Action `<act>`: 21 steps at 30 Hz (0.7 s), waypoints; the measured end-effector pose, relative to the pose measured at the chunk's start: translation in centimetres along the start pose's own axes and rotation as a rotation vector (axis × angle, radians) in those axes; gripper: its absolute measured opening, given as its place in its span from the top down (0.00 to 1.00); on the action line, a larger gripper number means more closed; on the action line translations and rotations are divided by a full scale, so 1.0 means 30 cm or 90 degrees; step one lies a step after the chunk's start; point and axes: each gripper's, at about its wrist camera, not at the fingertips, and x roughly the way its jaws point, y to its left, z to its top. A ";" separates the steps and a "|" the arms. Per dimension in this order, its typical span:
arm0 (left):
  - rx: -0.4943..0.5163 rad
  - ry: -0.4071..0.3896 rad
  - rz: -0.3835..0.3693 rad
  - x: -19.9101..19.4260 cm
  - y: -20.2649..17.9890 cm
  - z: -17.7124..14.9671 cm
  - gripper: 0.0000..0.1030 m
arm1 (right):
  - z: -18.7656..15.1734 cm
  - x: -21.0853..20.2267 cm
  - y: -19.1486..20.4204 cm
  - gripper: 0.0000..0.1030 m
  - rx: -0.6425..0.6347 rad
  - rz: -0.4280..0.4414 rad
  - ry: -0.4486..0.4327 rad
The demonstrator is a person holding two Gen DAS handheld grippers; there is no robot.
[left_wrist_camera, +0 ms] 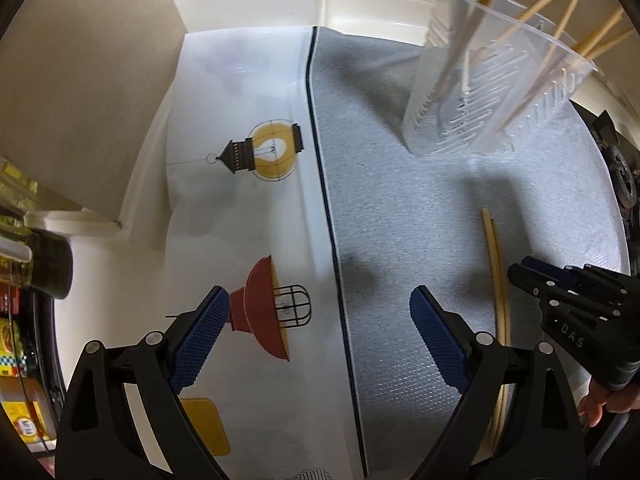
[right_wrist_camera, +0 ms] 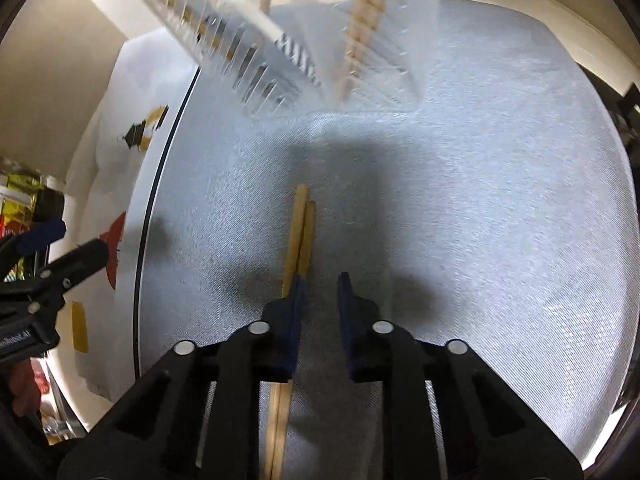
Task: Organize utensils
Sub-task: 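Move both open tools down toward the last two chopsticks on the mat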
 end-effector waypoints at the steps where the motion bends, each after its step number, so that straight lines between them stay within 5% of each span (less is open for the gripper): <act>1: -0.002 0.001 0.000 0.003 0.003 0.000 0.14 | 0.001 0.009 0.007 0.84 -0.006 -0.004 0.003; 15: 0.005 0.007 -0.006 0.022 -0.018 -0.006 0.14 | -0.021 0.041 0.101 0.92 -0.093 -0.083 -0.042; 21: 0.011 0.008 -0.014 0.022 -0.048 0.000 0.14 | -0.038 0.005 0.005 0.94 -0.023 -0.070 -0.049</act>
